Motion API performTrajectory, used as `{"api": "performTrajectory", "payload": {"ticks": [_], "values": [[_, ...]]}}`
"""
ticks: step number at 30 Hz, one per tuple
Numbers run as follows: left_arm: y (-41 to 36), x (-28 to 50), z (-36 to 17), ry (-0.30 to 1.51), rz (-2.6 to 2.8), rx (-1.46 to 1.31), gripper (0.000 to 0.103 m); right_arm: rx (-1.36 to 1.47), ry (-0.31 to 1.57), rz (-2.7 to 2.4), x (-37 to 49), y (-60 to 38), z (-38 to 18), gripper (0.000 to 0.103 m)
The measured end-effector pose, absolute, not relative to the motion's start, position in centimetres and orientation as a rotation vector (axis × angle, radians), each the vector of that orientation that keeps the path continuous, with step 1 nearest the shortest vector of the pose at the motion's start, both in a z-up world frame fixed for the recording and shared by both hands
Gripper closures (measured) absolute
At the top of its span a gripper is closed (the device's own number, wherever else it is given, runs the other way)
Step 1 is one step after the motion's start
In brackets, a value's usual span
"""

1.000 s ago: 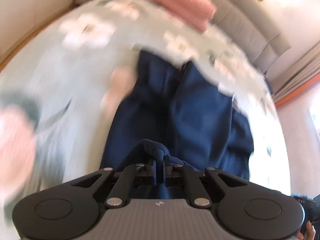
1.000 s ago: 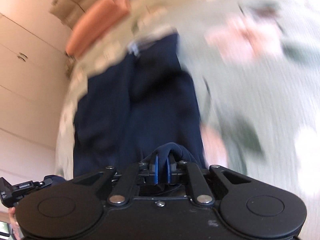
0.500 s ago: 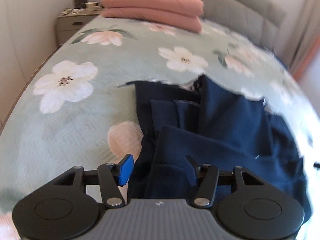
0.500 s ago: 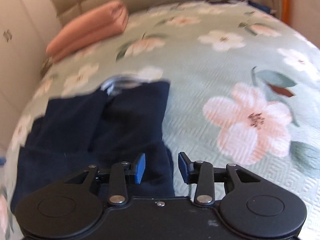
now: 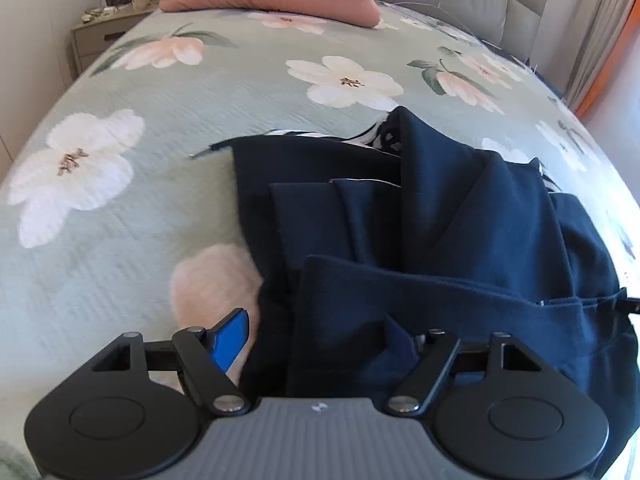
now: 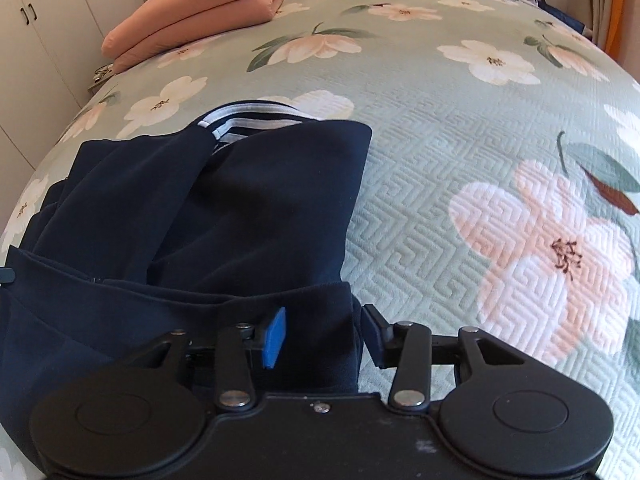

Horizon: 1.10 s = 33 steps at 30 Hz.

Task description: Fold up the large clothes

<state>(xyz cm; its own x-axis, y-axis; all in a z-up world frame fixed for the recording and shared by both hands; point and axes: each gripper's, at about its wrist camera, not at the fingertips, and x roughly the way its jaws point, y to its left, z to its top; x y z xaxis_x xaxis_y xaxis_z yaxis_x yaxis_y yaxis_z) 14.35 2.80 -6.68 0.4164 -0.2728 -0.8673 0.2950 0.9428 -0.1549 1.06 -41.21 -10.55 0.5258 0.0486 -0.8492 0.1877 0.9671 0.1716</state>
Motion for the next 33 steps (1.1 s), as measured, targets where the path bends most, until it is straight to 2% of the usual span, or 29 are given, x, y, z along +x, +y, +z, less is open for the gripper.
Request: {"api": "performTrajectory", "payload": {"ticks": [3, 4, 5, 6, 7, 16, 23, 28, 33], "values": [[2.1, 14.0, -6.5, 1.062, -0.376, -0.021, 0.048, 0.297, 1.021, -0.091, 1.1, -41.1, -11.0, 0.049], [1.7, 13.6, -6.5, 1.053, -0.373, 0.000, 0.063, 0.303, 1.019, -0.083, 1.1, -40.9, -11.0, 0.049], [1.2, 13.3, -6.5, 1.046, -0.375, 0.029, 0.077, 0.302, 1.006, -0.071, 0.9, -40.6, -10.8, 0.054], [1.1, 13.0, -6.5, 1.048, -0.385, 0.029, 0.090, 0.303, 0.998, -0.056, 0.6, -40.3, -10.6, 0.072], [1.2, 12.7, -6.3, 1.040, -0.392, 0.006, 0.092, 0.304, 0.993, -0.045, 0.2, -40.0, -10.4, 0.091], [3.9, 8.5, -0.3, 0.912, -0.379, -0.122, 0.094, 0.202, 0.866, -0.037, -5.3, -37.2, -4.6, 0.092], [3.6, 12.7, 5.9, 0.661, -0.360, -0.184, 0.094, 0.157, 0.633, -0.054, -1.1, -37.8, 1.7, 0.093], [1.5, 20.6, 3.9, 0.633, -0.274, -0.163, 0.094, 0.084, 0.557, -0.072, 7.7, -38.7, 1.2, 0.094], [-2.9, 26.6, -2.8, 0.686, -0.158, 0.043, 0.094, 0.020, 0.659, -0.132, 16.3, -38.6, -6.2, 0.094]]}}
